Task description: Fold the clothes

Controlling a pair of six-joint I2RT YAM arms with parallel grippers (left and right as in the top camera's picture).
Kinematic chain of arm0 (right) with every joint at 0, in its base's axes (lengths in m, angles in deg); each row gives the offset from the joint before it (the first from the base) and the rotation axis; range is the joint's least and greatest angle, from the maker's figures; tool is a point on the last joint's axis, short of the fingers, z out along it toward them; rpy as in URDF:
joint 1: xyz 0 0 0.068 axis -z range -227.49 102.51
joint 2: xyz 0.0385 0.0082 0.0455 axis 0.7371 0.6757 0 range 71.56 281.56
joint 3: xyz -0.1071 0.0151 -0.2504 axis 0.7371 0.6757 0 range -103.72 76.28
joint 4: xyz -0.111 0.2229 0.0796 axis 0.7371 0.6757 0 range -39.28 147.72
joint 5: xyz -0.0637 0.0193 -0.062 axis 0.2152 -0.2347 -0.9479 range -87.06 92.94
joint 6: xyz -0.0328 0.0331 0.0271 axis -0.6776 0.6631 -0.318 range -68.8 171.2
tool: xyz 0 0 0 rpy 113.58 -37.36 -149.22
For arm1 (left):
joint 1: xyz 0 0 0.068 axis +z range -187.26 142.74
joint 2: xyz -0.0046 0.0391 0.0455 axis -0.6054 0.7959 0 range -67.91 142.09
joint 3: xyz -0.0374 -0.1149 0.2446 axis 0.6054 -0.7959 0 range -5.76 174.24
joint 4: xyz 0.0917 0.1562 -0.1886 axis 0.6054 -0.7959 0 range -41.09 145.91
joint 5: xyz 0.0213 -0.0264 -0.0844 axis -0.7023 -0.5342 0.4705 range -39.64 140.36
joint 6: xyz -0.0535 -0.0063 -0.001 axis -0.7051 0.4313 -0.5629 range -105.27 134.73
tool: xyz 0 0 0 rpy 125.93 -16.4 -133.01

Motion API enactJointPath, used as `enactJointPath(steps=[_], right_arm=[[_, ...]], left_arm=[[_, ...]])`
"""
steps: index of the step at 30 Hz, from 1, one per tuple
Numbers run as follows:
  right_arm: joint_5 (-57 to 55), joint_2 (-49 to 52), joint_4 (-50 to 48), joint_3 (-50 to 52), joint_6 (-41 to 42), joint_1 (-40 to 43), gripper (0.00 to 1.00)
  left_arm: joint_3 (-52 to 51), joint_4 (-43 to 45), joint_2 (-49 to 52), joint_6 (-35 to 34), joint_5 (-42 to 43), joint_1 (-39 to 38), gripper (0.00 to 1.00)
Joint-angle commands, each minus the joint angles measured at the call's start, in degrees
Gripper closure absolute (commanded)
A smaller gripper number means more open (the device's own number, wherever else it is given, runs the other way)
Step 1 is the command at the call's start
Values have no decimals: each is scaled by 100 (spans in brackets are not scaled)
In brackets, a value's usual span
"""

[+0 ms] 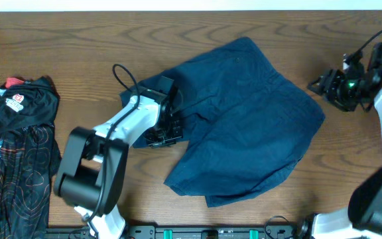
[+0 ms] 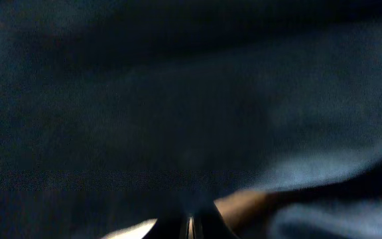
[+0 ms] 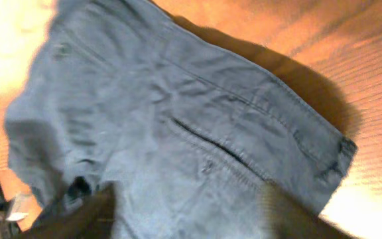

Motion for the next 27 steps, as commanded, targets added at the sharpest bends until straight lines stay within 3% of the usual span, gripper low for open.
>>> enactJointPath(steps=[1, 4, 14, 20, 25, 26, 27], right_arm=[[83, -466, 114, -37, -31, -55, 55], [83, -734, 328, -37, -35, -61, 64], [63, -929, 719, -37, -295, -208, 74], [-98, -929, 804, -37, -337, -398, 70], [-634, -920, 955, -33, -452, -588, 23], [-651, -918, 955, -33, -505, -632, 12], [-651, -909, 946, -33, -529, -664, 10]], left_arm=[[-22, 339, 350, -149, 15, 96, 94], [-17, 809, 581, -210, -72, 396, 94], [293, 2177, 887, -98, -57, 2256, 94], [1193, 2028, 887, 118, 184, 2796, 94], [1932, 844, 885, 568, 195, 2660, 94], [2013, 715, 870, 625, 131, 2653, 90], [2079, 595, 828, 662, 94, 2653, 87]])
